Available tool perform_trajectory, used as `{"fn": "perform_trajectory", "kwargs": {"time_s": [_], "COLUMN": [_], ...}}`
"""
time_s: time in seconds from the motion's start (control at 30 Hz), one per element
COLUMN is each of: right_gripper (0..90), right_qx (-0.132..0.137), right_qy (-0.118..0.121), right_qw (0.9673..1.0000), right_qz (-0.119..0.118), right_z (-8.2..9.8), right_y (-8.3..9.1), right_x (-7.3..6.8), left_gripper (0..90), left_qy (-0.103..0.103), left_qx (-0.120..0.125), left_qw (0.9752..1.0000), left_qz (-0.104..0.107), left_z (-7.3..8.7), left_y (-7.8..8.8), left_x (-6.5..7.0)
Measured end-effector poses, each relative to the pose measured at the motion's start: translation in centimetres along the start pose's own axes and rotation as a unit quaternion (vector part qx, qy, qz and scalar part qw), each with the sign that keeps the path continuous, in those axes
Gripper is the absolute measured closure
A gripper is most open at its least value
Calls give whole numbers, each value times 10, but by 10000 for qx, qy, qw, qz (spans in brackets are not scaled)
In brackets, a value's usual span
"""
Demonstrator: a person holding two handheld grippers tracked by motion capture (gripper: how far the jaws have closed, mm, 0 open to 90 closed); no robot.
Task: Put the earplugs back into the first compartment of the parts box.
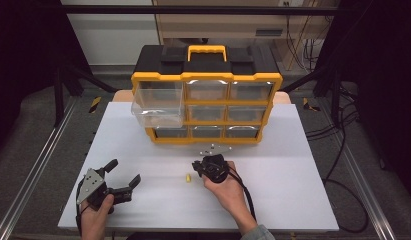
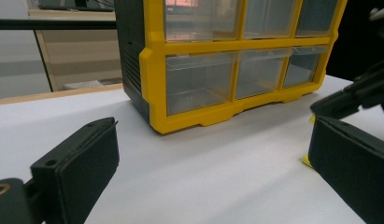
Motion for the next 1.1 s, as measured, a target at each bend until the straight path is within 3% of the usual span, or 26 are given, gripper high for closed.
{"fn": "perform_trajectory", "kwargs": {"time_s": [0.13, 0.37, 0.67, 0.73, 1.1], "right_gripper": [839, 841, 841, 841, 841], "right_qx": [360, 874, 1214, 1350, 1572], "right_qy": [112, 243, 446, 518, 769], "right_qw": [9993, 9958, 9912, 9889, 9830], "right_qz": [-65, 90, 283, 350, 551], "right_z": [-16, -48, -83, -98, -137], "right_y": [20, 59, 88, 96, 117], "right_x": [-1, 2, 4, 5, 6], "left_gripper": [14, 14, 14, 14, 15], "left_qy": [-11, 5, 57, 92, 139], "left_qx": [-11, 7, 15, 47, 52], "left_qw": [10000, 10000, 10000, 9999, 9999], "left_qz": [-4, -47, -52, -68, -76], "left_z": [0, 0, 1, 1, 1], "left_y": [-1, 0, 2, 3, 2], "left_x": [-1, -2, -4, -5, -6]}}
Point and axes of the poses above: each handheld gripper's, and its own axes: y roughly backward along the jaws, z roughly out of its underside, x roughly to its right, the point moved 8 cm from there along -y, roughly forward along the jaws, and after that the axes turned 2 degrees about x, right-handed, at the moved point
